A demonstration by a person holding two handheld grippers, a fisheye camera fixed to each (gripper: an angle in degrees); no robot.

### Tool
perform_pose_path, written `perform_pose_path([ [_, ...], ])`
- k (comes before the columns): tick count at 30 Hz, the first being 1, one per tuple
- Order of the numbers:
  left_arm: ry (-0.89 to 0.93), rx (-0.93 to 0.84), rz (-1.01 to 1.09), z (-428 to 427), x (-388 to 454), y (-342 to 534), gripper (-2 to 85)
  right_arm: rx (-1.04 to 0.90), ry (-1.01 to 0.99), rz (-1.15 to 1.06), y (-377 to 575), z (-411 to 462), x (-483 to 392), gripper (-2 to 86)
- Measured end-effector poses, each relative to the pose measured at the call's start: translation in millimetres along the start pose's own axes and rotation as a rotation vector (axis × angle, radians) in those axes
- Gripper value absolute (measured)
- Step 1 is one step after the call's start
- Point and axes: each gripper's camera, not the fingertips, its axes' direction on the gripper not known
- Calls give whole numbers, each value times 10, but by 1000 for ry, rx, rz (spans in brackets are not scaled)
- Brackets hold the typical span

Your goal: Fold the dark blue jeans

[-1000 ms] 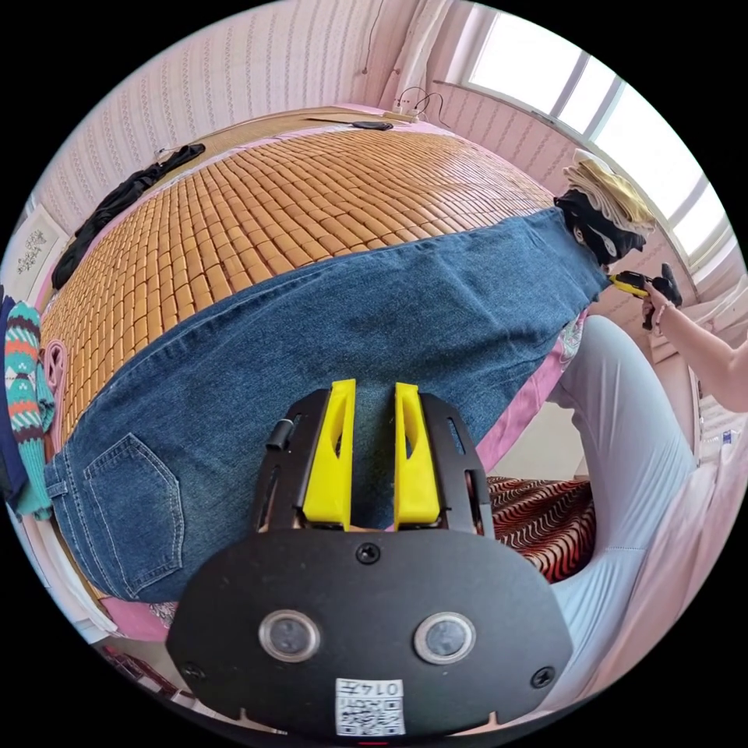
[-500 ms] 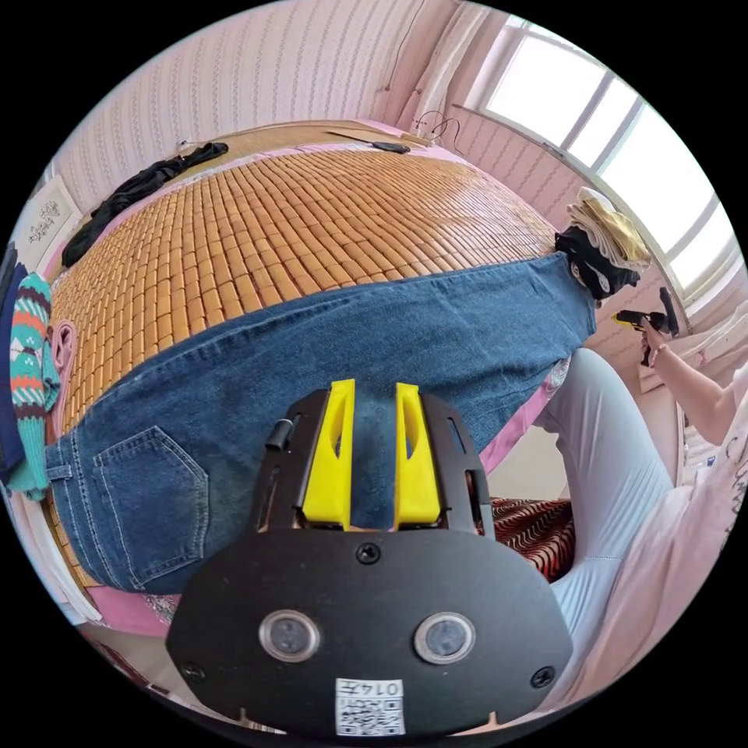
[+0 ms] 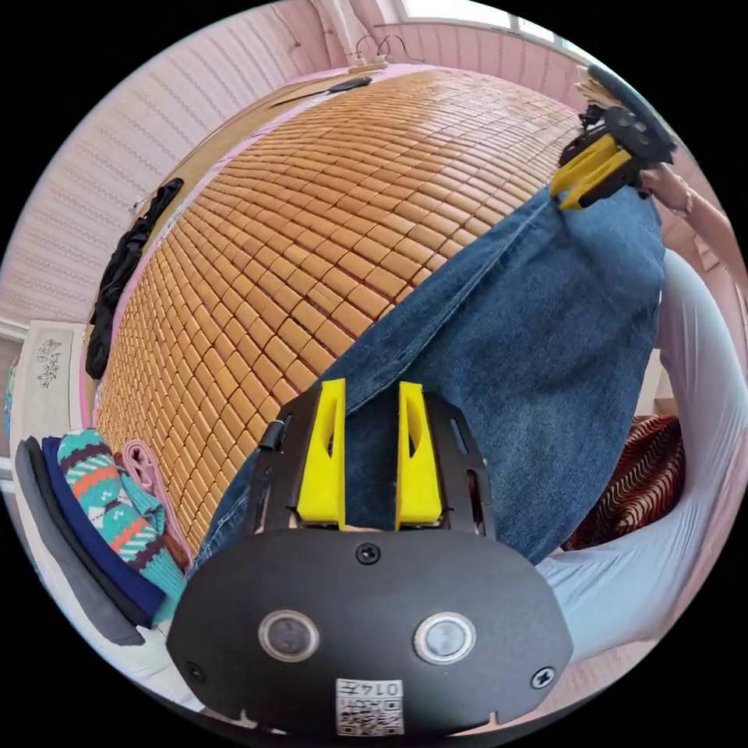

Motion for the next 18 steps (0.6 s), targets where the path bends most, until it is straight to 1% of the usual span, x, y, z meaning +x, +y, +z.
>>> perform_pose_path([
  [2, -13, 11, 20, 39, 53, 5, 64, -14, 16, -34, -60, 104, -75, 38],
  [4, -54, 34, 13, 85, 114, 41, 24, -17, 22, -65, -99, 205, -153, 21],
  [7, -91, 70, -10, -29, 143, 56, -1, 10, 20, -70, -125, 166, -173, 7],
  [9, -105, 94, -14, -176, 136, 60, -5, 39, -1, -56, -130, 97, -130, 3],
  [12, -74, 120, -38, -264, 45, 54, -7, 64, -48, -35, -175, 160, -24, 1],
  [14, -64, 128, -57, -206, -23, 19, -8, 54, -59, -17, -258, 310, 37, 1],
  [18, -50, 67, -52, 117, -83, -92, -8, 4, -68, 13, -465, 672, 122, 9],
])
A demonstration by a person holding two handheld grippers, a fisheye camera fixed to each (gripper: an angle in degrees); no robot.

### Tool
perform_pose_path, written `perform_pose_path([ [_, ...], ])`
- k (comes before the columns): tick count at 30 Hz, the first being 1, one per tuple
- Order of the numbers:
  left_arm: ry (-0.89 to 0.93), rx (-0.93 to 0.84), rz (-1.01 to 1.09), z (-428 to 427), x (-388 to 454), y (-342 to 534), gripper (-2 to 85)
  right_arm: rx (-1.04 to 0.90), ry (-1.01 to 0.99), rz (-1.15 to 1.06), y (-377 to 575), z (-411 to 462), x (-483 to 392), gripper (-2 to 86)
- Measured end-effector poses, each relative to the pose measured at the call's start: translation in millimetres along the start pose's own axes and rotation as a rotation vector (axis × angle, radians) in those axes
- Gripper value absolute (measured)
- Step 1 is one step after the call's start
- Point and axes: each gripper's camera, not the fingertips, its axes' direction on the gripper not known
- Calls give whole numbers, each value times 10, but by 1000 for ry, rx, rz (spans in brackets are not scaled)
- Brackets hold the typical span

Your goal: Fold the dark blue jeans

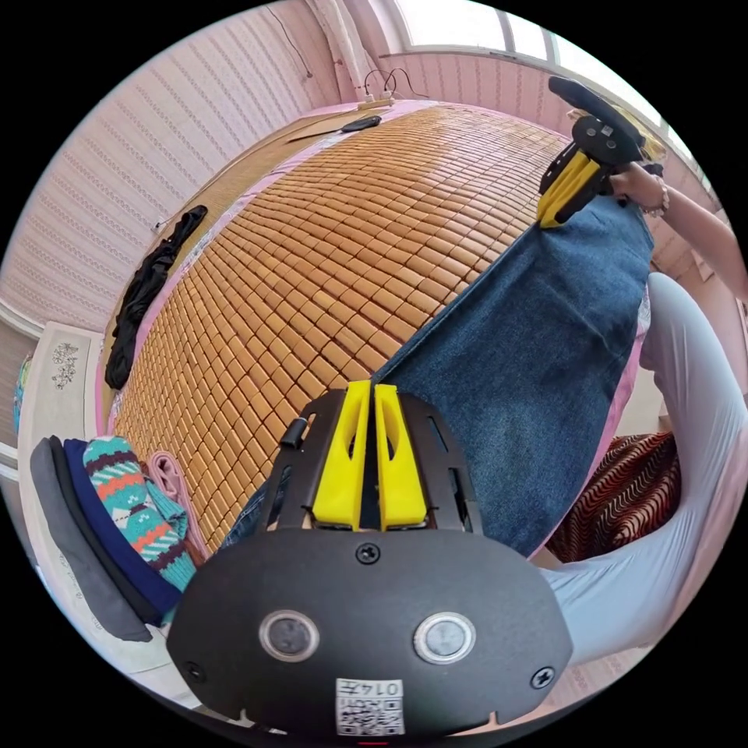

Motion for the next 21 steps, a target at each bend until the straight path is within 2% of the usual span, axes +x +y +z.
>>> perform_pose_path([
  [4, 25, -75, -45, 469, -5, -53, -1, -49, -14, 58, -147, 426, 119, 38],
  [7, 41, -37, -145, 471, -125, 25, 18, -17, 12, 162, -72, 394, 246, 57],
  [11, 23, 84, -195, 113, -123, 240, 38, 81, -1, 144, 253, 177, 19, 25],
  [15, 186, 180, -83, -210, 500, 448, 26, 47, -220, 40, 601, 340, -555, 1],
  [18, 286, 151, -44, 8, 1116, 523, 7, -135, -133, 50, 711, 802, -786, -5],
  [20, 266, 45, -67, 288, 1354, 570, -1, -78, -96, 54, 766, 793, -808, -8],
  [21, 234, 94, -106, 353, 1408, 676, -6, -78, -108, 80, 768, 782, -768, -8],
])
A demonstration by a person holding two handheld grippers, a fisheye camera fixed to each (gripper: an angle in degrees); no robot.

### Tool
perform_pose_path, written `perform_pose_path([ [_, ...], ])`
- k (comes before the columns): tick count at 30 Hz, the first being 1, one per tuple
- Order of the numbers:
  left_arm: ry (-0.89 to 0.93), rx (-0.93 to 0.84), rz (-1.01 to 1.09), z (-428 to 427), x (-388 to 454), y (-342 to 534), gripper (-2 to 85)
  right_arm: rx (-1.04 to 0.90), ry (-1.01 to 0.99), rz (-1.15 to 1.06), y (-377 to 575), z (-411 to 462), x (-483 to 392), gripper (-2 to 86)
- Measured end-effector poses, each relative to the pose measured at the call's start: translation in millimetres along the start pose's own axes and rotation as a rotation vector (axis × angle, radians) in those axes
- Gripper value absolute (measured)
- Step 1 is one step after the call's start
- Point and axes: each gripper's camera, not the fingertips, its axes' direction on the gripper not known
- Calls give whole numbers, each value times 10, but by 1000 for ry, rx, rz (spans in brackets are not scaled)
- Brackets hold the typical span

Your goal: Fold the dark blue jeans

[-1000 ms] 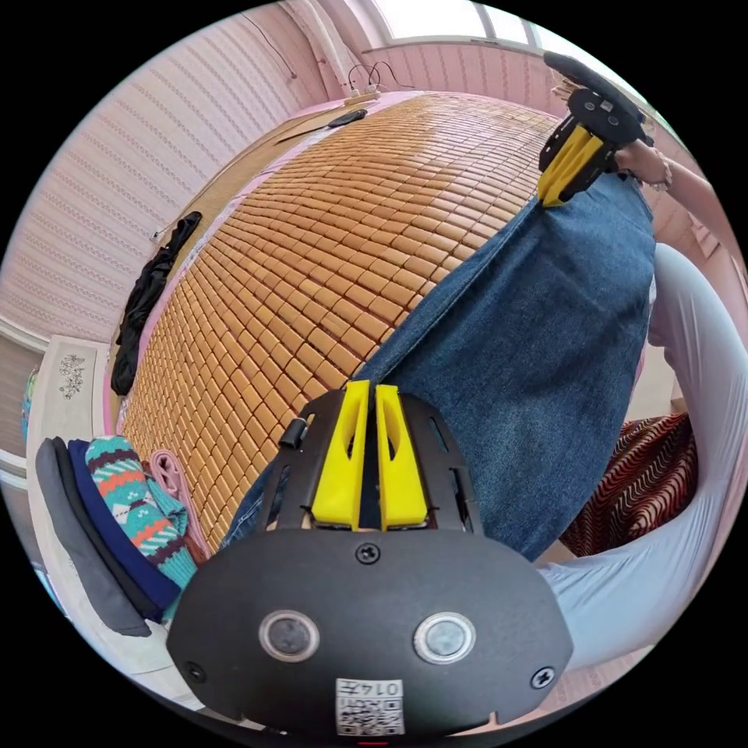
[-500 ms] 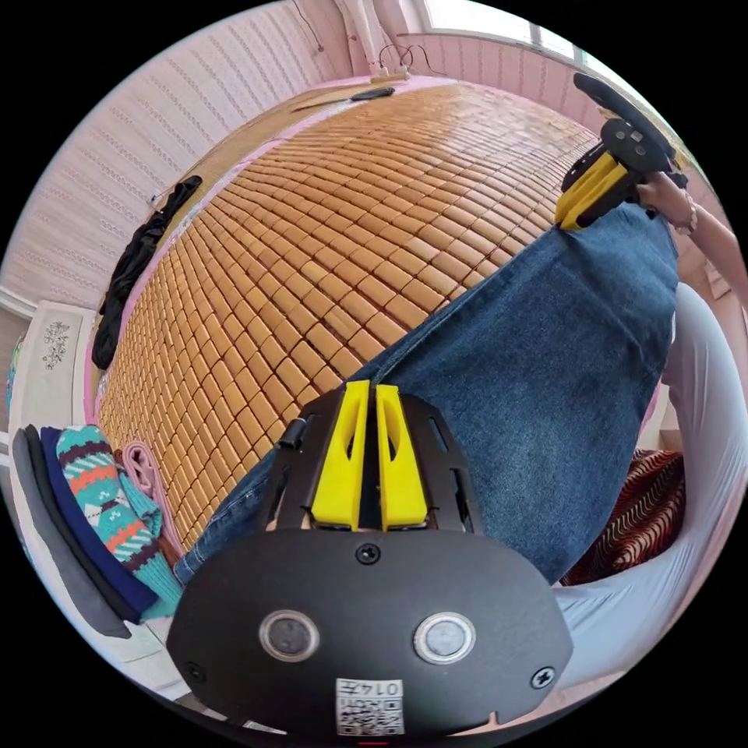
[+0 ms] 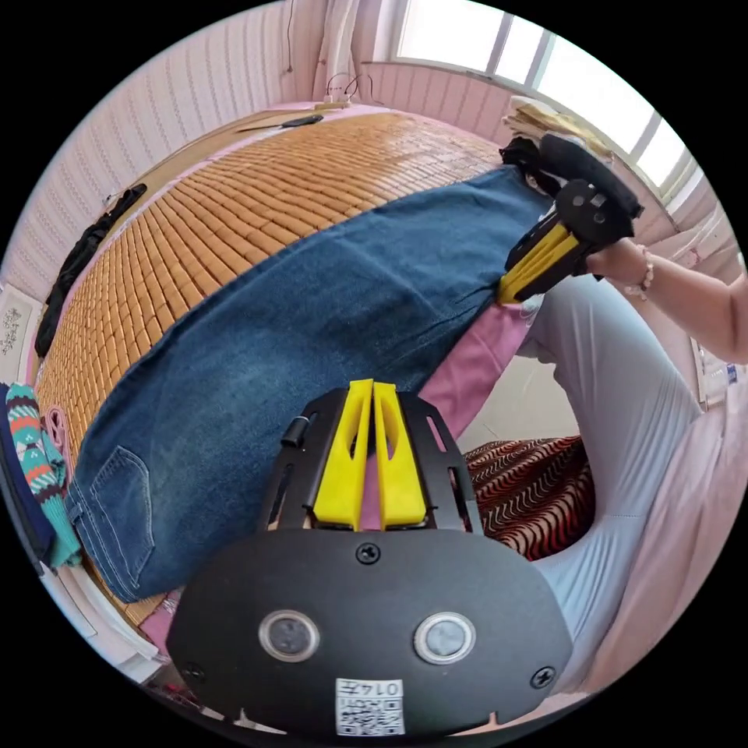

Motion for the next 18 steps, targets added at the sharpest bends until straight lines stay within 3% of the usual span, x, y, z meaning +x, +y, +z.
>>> perform_pose_path([
  [3, 22, 2, -50, 7, -56, 95, -9, -57, -33, 5, -42, -81, 81, -9],
  [5, 24, -12, -51, -53, -61, 82, -9, 12, -16, -4, -102, -285, 111, -7],
  [9, 137, 180, -31, -265, 125, -26, -10, 183, 60, -17, -590, -696, 217, -4],
  [16, 40, 110, 47, 572, 578, -151, -10, -64, 301, 1, -1648, -320, 417, -4],
  [18, 18, 184, 44, 590, 591, -43, -10, -142, 319, -31, -1685, -359, 452, -4],
])
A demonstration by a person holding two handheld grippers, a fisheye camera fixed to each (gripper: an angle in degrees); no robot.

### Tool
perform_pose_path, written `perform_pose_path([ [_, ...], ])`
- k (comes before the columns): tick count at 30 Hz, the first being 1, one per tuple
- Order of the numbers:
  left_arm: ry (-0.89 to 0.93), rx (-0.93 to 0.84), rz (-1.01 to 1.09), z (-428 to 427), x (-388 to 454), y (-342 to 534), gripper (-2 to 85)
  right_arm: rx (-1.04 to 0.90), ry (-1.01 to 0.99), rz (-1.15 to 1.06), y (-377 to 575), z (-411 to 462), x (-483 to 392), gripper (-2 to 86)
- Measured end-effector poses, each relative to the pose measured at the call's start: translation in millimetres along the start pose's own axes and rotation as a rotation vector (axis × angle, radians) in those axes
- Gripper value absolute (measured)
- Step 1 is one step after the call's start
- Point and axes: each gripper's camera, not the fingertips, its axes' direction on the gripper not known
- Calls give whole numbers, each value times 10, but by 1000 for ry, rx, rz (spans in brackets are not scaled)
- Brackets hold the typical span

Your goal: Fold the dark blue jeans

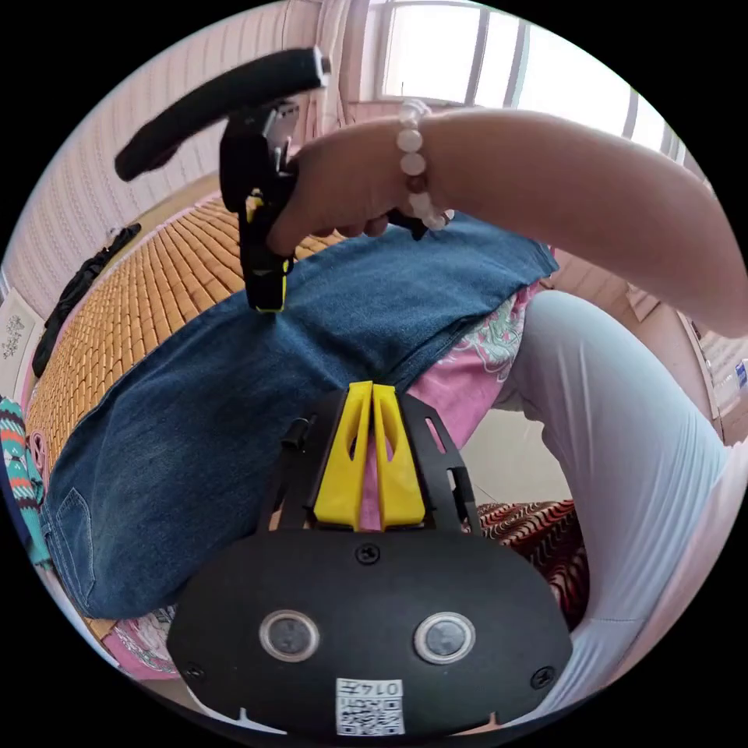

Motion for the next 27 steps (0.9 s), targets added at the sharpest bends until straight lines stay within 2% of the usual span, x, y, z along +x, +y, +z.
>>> perform_pose_path([
  [3, 25, -45, -7, -8, -16, -9, -10, -97, -22, -58, -45, -128, 172, -4],
  [6, 43, -56, -19, -18, -21, -2, -10, -17, -10, -5, -21, -382, 489, -5],
  [7, 34, -84, -9, 75, 0, 48, -10, -82, -68, -8, -48, -265, 595, -4],
  [11, -20, 5, 33, 81, 96, 222, -10, -93, -125, 11, 77, -399, 906, -5],
  [14, -49, -9, 78, 70, 159, 229, -9, -10, -159, 57, 393, -570, 1165, -5],
  [15, -34, -17, 68, 57, 154, 223, -8, 75, -190, 104, 614, -659, 1295, -5],
  [17, 37, 0, 61, 12, 159, 220, -5, 231, -244, 202, 1116, -816, 1496, -5],
  [20, 103, 49, 87, -85, 263, 179, 15, 512, -368, 464, 2420, -1062, 1913, -1],
  [24, 136, 53, 121, -25, 427, -36, 55, 783, -467, 926, 4701, -979, 2500, 25],
  [27, 149, 28, 149, 106, 516, -250, 60, 879, -389, 1352, 6208, -682, 2682, 85],
])
